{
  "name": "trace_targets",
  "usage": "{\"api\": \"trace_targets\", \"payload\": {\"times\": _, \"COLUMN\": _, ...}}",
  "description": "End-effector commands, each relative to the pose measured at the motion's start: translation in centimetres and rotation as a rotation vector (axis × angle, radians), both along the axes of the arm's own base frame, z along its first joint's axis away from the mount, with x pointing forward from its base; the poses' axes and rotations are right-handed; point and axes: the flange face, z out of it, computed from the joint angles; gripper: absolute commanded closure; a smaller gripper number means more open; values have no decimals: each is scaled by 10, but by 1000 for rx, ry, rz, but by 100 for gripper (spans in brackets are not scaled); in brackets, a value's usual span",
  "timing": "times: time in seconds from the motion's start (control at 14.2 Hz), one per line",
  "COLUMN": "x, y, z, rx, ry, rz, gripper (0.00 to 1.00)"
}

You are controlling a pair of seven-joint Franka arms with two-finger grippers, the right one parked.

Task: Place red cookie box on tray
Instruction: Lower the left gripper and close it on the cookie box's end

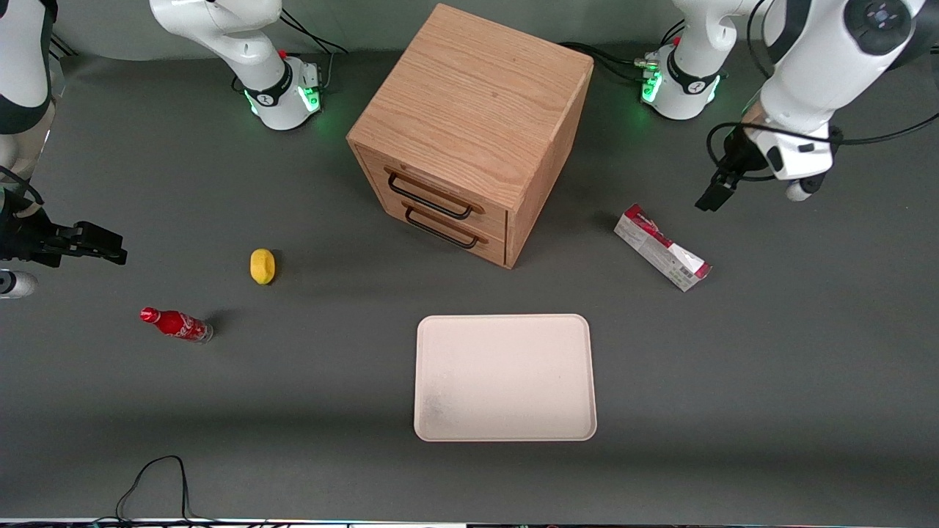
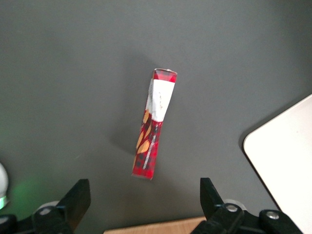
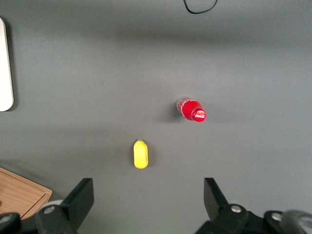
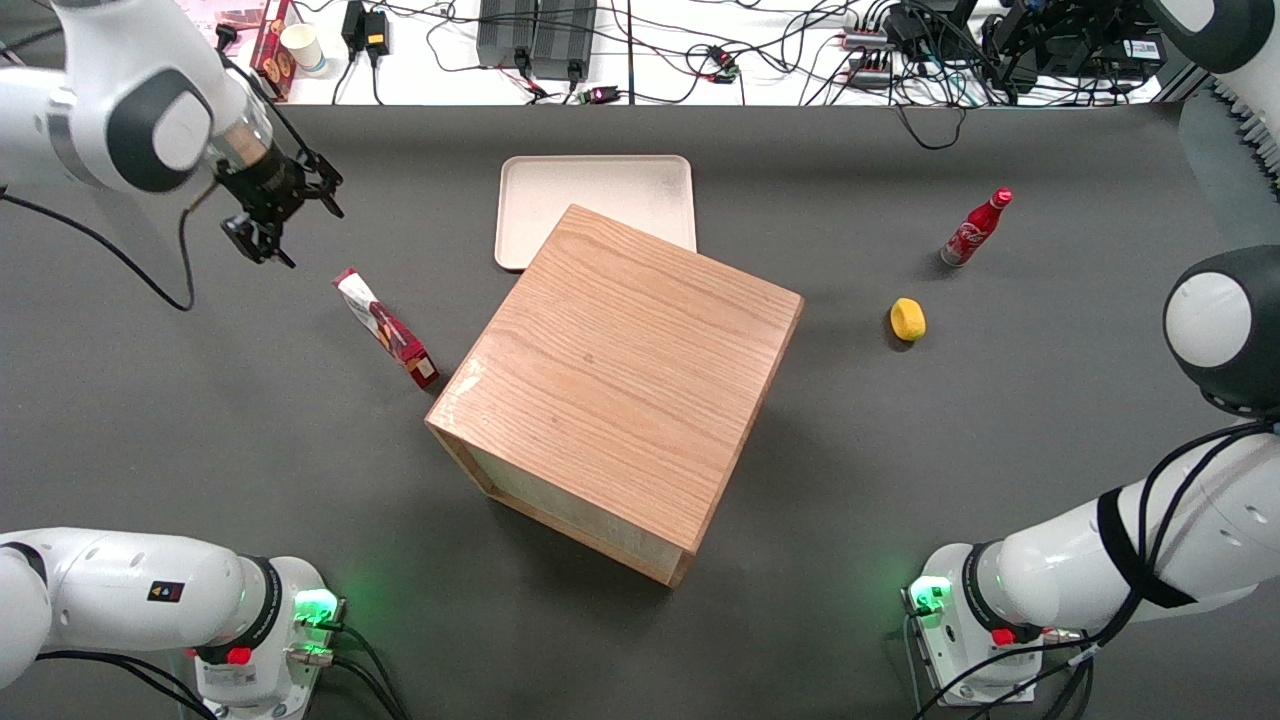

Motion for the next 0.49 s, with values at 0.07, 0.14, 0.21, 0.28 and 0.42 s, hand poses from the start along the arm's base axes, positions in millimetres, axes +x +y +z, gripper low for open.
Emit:
{"api": "trace_targets", "payload": {"times": 0.07, "x": -7, "y": -3, "z": -58, "rx": -9, "ry": -42, "rz": 23, "gripper": 0}}
{"api": "trace_targets", "payload": {"times": 0.14, "x": -2, "y": -8, "z": -73, "rx": -6, "ry": -37, "rz": 13, "gripper": 0}}
{"api": "trace_targets", "payload": {"times": 0.21, "x": 2, "y": -13, "z": -86, "rx": -6, "ry": -40, "rz": 6, "gripper": 0}}
{"api": "trace_targets", "payload": {"times": 0.28, "x": 5, "y": -13, "z": -99, "rx": -9, "ry": -44, "rz": 12, "gripper": 0}}
{"api": "trace_targets", "payload": {"times": 0.42, "x": 3, "y": -10, "z": -128, "rx": -13, "ry": -74, "rz": 18, "gripper": 0}}
